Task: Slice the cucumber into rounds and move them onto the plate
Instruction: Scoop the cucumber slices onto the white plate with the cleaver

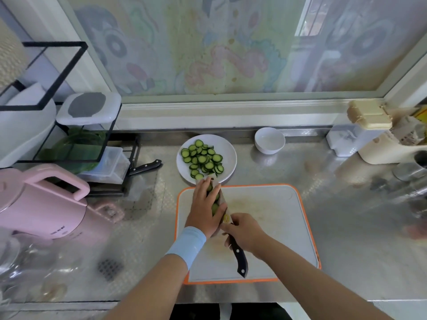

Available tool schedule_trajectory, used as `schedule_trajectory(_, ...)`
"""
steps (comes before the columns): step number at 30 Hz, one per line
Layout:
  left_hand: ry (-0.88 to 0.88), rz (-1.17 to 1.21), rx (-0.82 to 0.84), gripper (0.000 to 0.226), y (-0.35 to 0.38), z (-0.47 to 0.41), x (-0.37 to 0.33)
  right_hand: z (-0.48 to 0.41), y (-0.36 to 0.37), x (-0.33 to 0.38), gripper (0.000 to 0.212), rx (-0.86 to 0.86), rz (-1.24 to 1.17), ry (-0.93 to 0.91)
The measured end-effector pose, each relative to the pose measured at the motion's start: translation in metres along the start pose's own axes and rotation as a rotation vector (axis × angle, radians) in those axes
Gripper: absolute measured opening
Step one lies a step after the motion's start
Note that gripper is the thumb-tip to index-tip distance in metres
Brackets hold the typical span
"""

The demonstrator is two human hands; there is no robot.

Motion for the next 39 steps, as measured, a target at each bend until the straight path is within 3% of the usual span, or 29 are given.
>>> schedule_trajectory(5,-0.016,0.03,0.001,0.052,-0.034,-0.073,-0.026,-0.034,-0.034,0.06,0.014,-0.04,-0.057,-0.081)
schedule_trajectory(13,-0.098,-0.049,0.036,0.053,-0.033,-0.155,-0.03,-0.102,-0.071,0.093,0.016,-0.033,-0.099,-0.025)
schedule_trajectory(21,-0.212,-0.104,0.048,0.044,-0.023,-0.182,0.009,-0.155,-0.093,0.084,0.017,-0.078,0.129,0.03)
schedule_trajectory(26,0.037,-0.153,0.033,0.046,-0.015,-0.189,0.003,-0.163,-0.093,0.082,0.016,-0.017,0.299,-0.041)
schedule_trajectory(33,-0.049,-0.309,0.003,0.03,-0.021,-0.197,0.01,-0.158,-0.108,0.077,0.021,-0.123,0.254,-0.033)
schedule_trajectory(37,-0.154,-0.331,-0.041,0.043,-0.031,-0.184,0.021,-0.152,-0.119,0.082,0.021,-0.213,0.346,-0.08)
schedule_trajectory(39,-0.204,-0.398,0.026,0.058,-0.026,-0.173,0.029,-0.148,-0.12,0.085,0.02,-0.243,0.362,-0.089)
Point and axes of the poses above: each hand's wrist, its own z-axis away from the middle knuckle, its own y-axis out of the palm, x = y × z, the point moved 5 cm from there along -z, towards the middle knuckle, and after that the axes turned 7 degrees about -y, right-handed, at the moved point
